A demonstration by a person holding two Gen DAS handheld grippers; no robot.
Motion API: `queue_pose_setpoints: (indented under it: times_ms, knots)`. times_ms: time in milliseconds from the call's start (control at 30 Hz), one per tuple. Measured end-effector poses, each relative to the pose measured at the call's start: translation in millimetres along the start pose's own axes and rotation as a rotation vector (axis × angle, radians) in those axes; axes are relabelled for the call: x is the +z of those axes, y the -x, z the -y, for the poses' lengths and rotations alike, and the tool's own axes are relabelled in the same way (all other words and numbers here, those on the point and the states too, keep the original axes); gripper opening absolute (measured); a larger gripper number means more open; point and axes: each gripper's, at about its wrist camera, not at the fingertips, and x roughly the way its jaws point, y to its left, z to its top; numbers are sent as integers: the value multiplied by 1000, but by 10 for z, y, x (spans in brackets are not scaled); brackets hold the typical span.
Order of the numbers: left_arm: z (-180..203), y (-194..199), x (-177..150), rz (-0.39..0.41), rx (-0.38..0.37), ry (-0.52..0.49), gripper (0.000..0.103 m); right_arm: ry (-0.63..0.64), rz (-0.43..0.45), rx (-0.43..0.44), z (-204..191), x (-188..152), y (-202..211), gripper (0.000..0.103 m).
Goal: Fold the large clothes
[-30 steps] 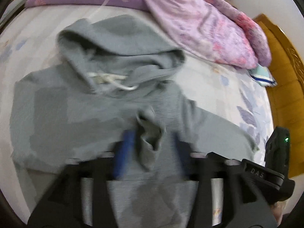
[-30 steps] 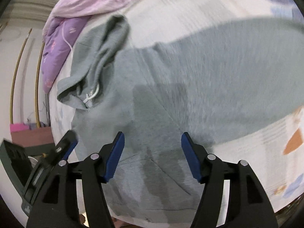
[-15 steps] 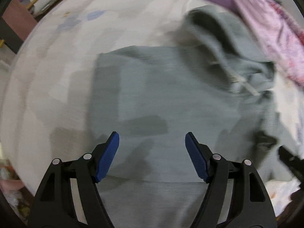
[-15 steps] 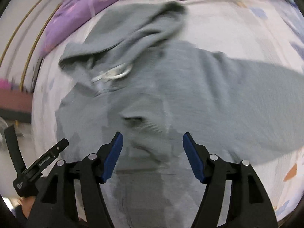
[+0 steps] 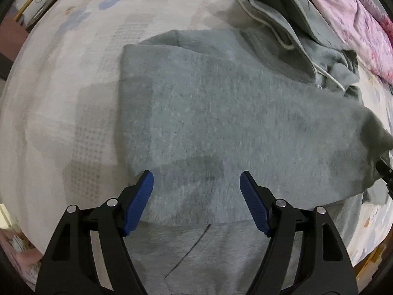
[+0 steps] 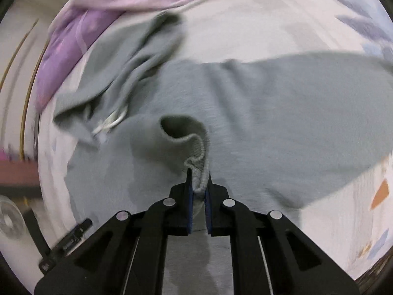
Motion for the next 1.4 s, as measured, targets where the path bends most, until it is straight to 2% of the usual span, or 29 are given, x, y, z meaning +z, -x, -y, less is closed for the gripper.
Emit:
queue_pose_setpoints:
  times_ms: [67,167,200,233,267,300,333,367,467,500,567,633,667,733,867,967,1100,1167,1233,1300,1400]
  knots:
    - [84,-6,12,-4,0,-6,74,-45,27,-30,258,53,37,7]
    - [254,66,0,27,6,-41,78,-129,-1,18,500,81,-85,8]
    - [328,71,-12,30,19,-53,78,-169,-68,47,623,99,-224,13]
    - [376,75,-23,31,26,-54,78,-198,-90,49,700,99,-268,16]
    - [445,83,-34,33,31,-43,78,-223,-78,68,805,121,-243,18]
    - [503,97,-45,35,33,-25,78,-236,-72,77,882,130,-197,24]
    - [569,119,-63,37,31,-10,78,-246,-71,70,966,136,-150,30]
    - [658,133,-73,40,23,8,78,-242,-70,53,1036,158,-105,31]
    - [1049,115,-112,32,-5,35,78,-183,-78,14,1358,234,44,32]
    - [1282,97,-120,25,-22,25,78,-176,-75,16,1436,258,101,32]
    - [1634,79,-144,23,-39,-14,78,-176,-40,-3,1648,306,269,39]
    - [1943,87,-165,22,-55,-63,78,-220,20,-20,1960,331,474,55]
    - [2107,92,-192,21,-57,-89,78,-247,44,-24,2076,303,536,56]
    - [2484,92,-211,14,-83,-138,78,-386,96,-7,2581,276,722,57]
    - [2971,69,-246,8,-96,-224,78,-685,175,29,3500,125,922,57]
    - [3170,106,-257,3,-109,-258,78,-798,223,63,3876,53,962,57]
    - [3321,118,-194,6,-107,-275,82,-880,282,134,4130,55,971,59]
    - [3300,151,-181,7,-114,-273,82,-897,324,166,4170,55,979,49]
    - [3310,174,-133,9,-125,-264,82,-889,341,220,4182,66,972,6]
    - [3266,222,-104,12,-144,-249,82,-829,363,245,4033,120,1043,6]
    - [3144,323,-58,15,-192,-211,82,-620,376,207,3550,312,1233,6]
